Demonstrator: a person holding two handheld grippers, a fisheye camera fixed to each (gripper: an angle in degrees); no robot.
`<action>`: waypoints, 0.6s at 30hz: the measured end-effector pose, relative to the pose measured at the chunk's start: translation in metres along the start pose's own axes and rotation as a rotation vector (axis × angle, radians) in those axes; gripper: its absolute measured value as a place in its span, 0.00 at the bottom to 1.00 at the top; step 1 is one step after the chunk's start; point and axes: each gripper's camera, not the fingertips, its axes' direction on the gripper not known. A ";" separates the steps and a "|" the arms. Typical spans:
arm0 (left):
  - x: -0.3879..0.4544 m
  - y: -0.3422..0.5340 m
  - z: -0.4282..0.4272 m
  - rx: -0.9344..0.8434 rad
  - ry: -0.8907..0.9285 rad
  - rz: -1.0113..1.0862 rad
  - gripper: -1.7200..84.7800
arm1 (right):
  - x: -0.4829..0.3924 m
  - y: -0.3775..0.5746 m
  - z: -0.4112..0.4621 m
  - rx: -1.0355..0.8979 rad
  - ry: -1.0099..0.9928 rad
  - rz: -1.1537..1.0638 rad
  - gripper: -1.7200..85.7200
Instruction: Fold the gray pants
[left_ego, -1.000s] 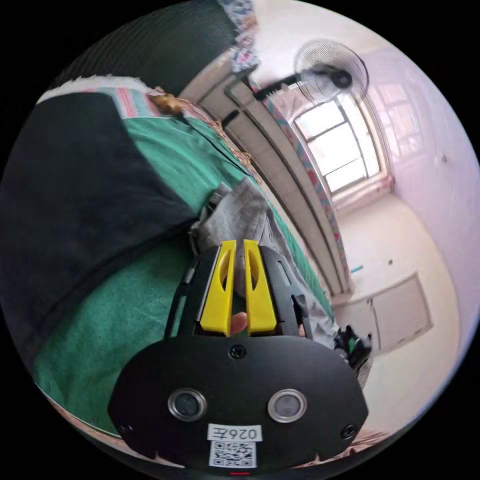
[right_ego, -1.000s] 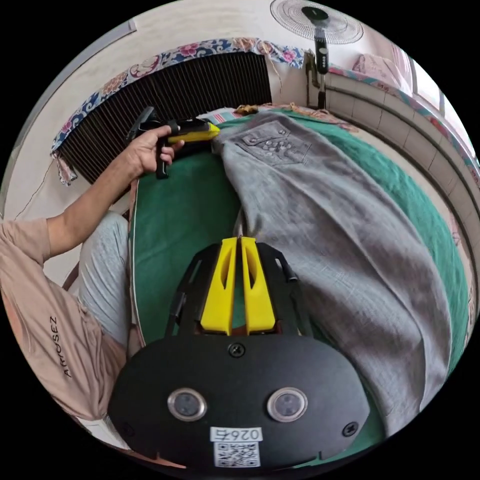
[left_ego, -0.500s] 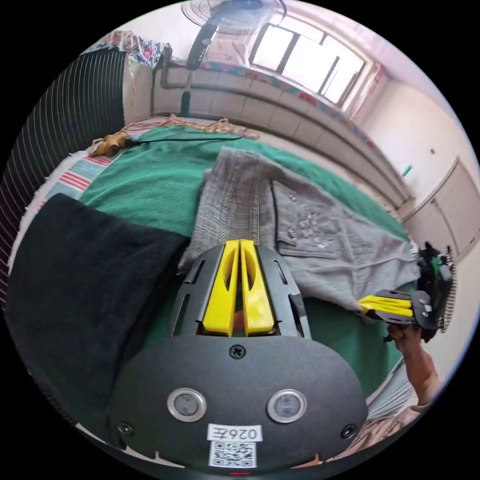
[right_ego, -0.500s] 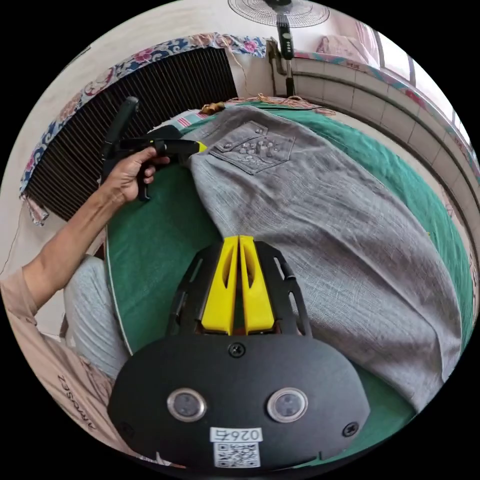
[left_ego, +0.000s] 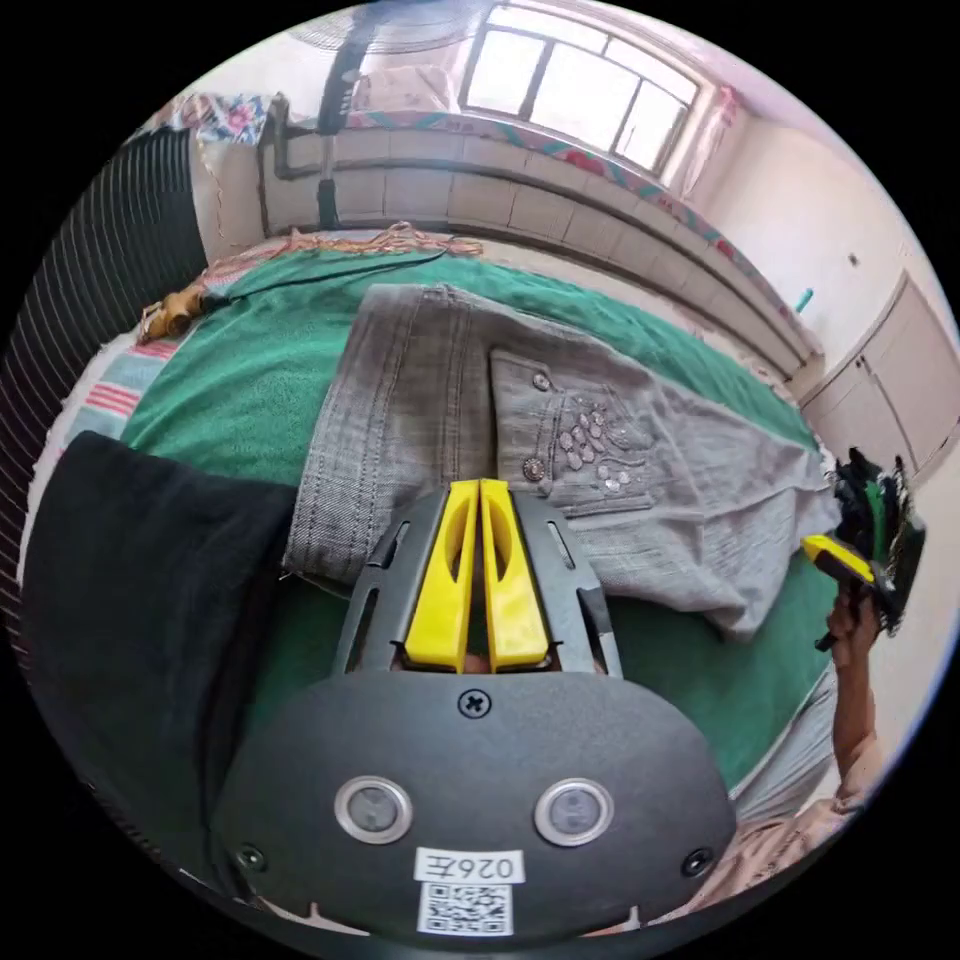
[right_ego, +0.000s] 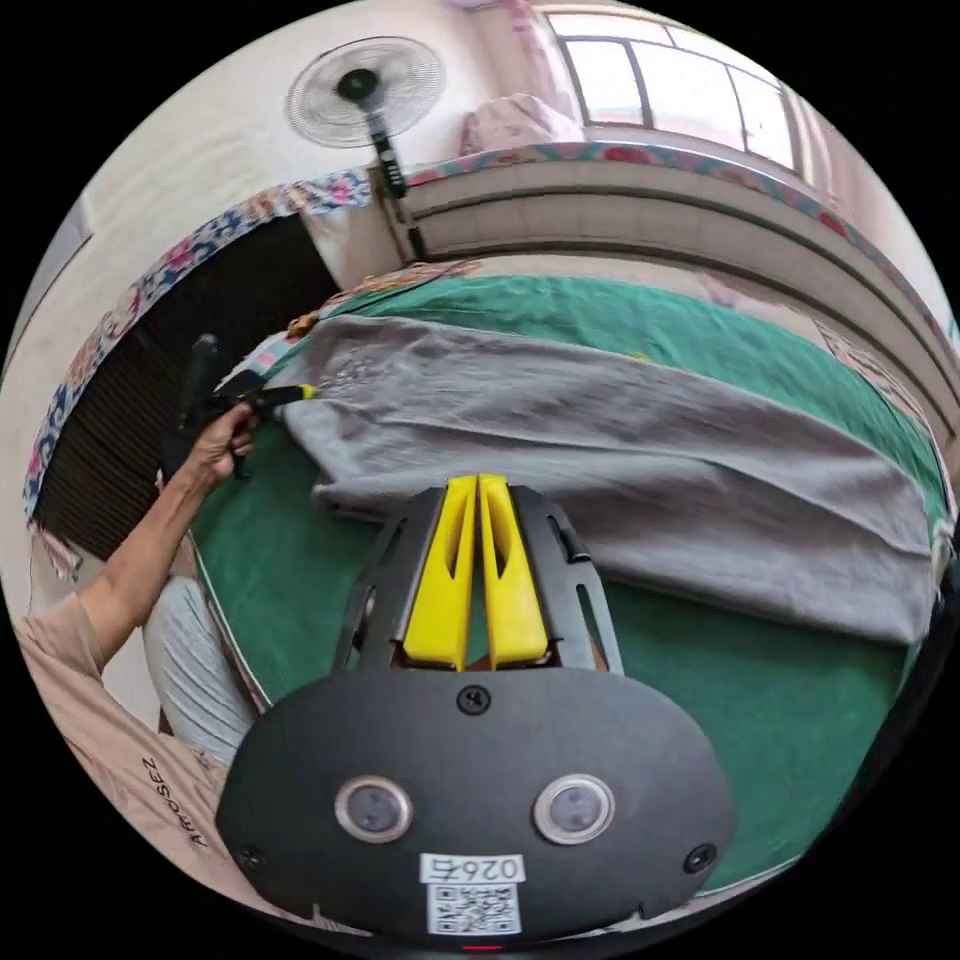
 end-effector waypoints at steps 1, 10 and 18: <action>0.007 -0.002 -0.005 0.002 0.025 -0.013 0.01 | 0.015 -0.007 -0.011 -0.003 0.015 0.032 0.01; 0.205 -0.010 -0.001 0.059 0.141 0.422 0.01 | 0.198 -0.127 -0.124 -0.191 0.244 0.372 0.01; 0.280 -0.024 0.042 -0.157 -0.158 0.565 0.01 | 0.222 -0.180 -0.273 -0.128 0.085 0.562 0.01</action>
